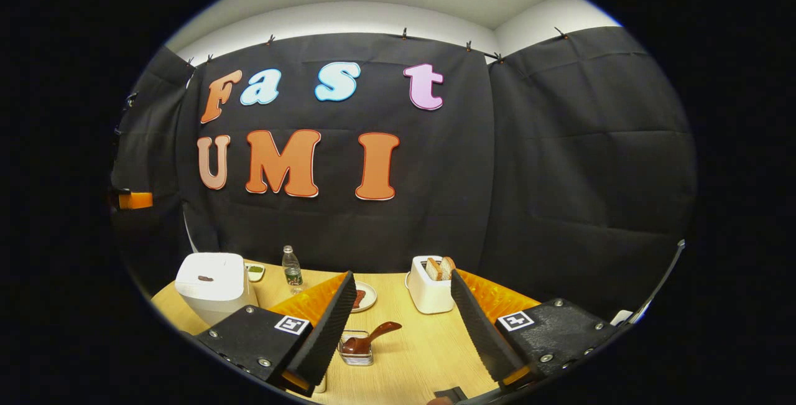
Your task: Close the left gripper, press the button to open the rice cooker; take a wooden spoon from the chopstick holder with the right hand, scoop a spoonful of rice and pour it into the rice cooker, then put the wooden spoon back into the chopstick holder.
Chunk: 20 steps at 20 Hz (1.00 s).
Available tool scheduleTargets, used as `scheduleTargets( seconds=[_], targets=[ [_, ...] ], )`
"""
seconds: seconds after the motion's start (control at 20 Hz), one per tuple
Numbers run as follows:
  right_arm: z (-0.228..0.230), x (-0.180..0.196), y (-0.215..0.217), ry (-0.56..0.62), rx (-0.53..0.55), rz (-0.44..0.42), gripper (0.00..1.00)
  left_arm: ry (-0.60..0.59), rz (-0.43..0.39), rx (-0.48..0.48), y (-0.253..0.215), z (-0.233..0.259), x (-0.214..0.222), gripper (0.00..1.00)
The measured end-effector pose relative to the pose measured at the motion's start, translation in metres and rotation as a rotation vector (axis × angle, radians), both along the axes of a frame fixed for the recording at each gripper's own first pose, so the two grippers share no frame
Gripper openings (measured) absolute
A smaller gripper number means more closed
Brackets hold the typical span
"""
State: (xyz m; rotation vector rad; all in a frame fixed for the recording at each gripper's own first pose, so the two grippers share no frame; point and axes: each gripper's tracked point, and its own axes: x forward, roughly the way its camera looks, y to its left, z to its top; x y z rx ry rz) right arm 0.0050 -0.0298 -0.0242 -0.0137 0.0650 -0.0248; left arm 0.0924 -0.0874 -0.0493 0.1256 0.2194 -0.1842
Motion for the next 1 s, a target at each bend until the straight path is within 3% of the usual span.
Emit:
scheduleTargets(
  seconds=[0.2,0.45,0.6,1.0],
  targets=[
    [-0.008,0.002,-0.008,0.023,0.003,-0.023,0.94,0.094,0.013,0.033,0.0,-0.05,0.029,0.04],
    [-0.017,0.001,-0.012,0.058,0.006,-0.03,0.94,0.226,-0.03,0.034,-0.011,-0.122,0.05,0.05],
    [-0.022,0.0,-0.017,0.076,0.003,-0.047,0.95,0.307,-0.006,0.062,-0.007,-0.163,0.057,0.05],
    [-0.031,-0.008,-0.025,0.106,0.013,-0.07,0.94,0.437,0.042,0.048,0.005,-0.219,0.072,0.04]
  ],
)
